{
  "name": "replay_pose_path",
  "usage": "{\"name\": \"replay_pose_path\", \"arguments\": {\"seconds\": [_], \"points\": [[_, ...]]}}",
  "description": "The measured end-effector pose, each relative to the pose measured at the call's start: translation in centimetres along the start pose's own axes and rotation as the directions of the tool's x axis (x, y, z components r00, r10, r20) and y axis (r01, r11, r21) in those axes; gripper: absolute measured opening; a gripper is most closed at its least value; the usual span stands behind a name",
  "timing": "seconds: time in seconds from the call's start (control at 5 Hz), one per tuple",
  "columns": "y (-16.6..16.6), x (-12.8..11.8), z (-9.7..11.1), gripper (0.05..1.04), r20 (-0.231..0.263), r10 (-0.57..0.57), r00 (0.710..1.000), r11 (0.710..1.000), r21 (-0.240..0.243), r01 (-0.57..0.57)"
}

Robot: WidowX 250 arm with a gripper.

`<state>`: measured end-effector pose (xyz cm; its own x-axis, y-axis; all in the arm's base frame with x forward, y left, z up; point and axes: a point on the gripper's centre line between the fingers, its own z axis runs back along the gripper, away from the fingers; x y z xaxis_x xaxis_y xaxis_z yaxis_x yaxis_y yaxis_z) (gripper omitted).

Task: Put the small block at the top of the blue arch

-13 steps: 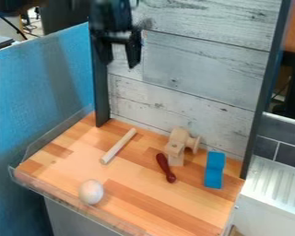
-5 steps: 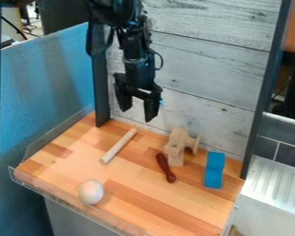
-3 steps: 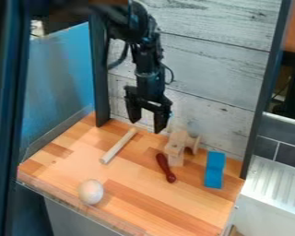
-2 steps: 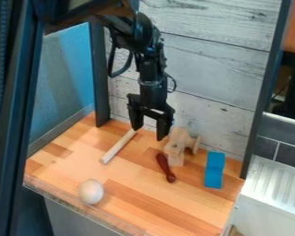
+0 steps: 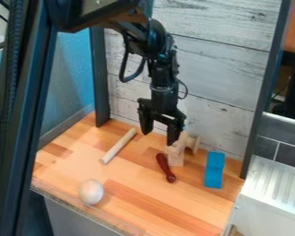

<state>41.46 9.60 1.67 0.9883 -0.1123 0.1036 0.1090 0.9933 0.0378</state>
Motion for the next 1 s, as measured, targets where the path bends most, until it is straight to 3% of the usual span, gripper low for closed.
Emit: {"name": "replay_pose_path", "arguments": {"seconds": [0.4, 1.0], "points": [[-0.9, 1.0, -0.3, 1.000, 0.054, 0.070, 0.996, 0.998, -0.012, -0.069], [-1.3, 1.0, -2.3, 0.999, 0.040, 0.181, 0.983, 0.983, -0.036, -0.180]]}}
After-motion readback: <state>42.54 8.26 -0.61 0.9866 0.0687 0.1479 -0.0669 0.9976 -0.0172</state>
